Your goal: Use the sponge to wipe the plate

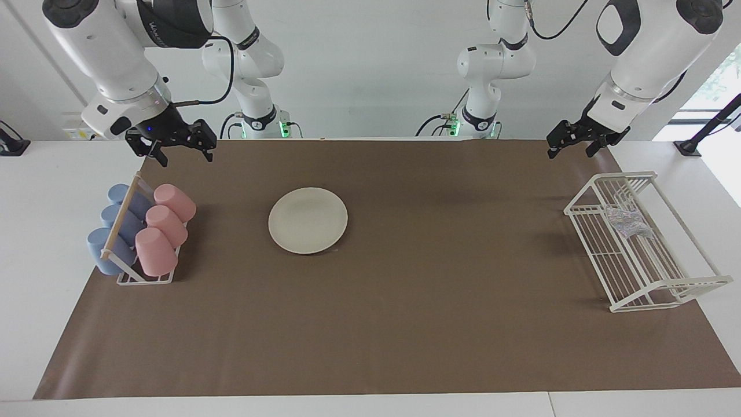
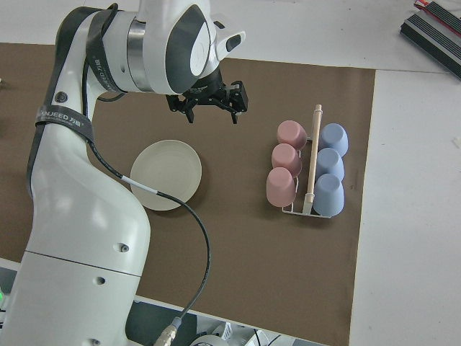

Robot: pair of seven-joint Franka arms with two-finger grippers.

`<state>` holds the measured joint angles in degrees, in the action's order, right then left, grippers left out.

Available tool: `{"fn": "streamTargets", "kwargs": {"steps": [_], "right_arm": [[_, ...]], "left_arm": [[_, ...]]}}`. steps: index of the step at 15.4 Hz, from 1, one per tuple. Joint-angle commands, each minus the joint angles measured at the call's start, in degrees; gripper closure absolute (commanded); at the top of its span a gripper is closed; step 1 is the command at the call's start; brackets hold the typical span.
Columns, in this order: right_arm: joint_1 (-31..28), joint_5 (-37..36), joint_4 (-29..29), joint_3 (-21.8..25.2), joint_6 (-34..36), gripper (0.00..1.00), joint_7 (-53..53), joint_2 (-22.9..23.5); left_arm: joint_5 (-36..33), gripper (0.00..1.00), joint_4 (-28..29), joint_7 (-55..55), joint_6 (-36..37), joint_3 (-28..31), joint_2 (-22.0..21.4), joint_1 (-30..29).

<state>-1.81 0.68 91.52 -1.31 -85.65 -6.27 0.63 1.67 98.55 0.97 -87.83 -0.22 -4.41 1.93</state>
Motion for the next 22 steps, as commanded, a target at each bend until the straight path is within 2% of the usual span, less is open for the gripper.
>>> {"fn": "streamTargets", "kwargs": {"steps": [1, 12, 18, 22], "right_arm": [[-0.04, -0.94, 1.47, -0.36, -1.18, 0.00, 0.73, -1.16], [0.14, -0.85, 1.47, -0.45, -1.18, 0.00, 3.79, -1.24], [1.71, -0.85, 1.56, -0.71, -0.40, 0.00, 22.94, -1.33], [2.51, -0.85, 2.61, -0.80, -0.48, 0.00, 32.26, -1.77]], "left_arm": [[-0.71, 0.00, 0.41, -0.88, -0.68, -0.30, -0.33, -0.35], [-0.53, 0.00, 0.24, 0.61, -3.85, -0.04, -0.33, -1.14], [-1.75, 0.00, 0.76, 0.09, -3.58, 0.13, -0.51, -1.23], [-11.58, 0.00, 2.08, 0.52, -3.32, -0.30, -0.86, 0.87]]}}
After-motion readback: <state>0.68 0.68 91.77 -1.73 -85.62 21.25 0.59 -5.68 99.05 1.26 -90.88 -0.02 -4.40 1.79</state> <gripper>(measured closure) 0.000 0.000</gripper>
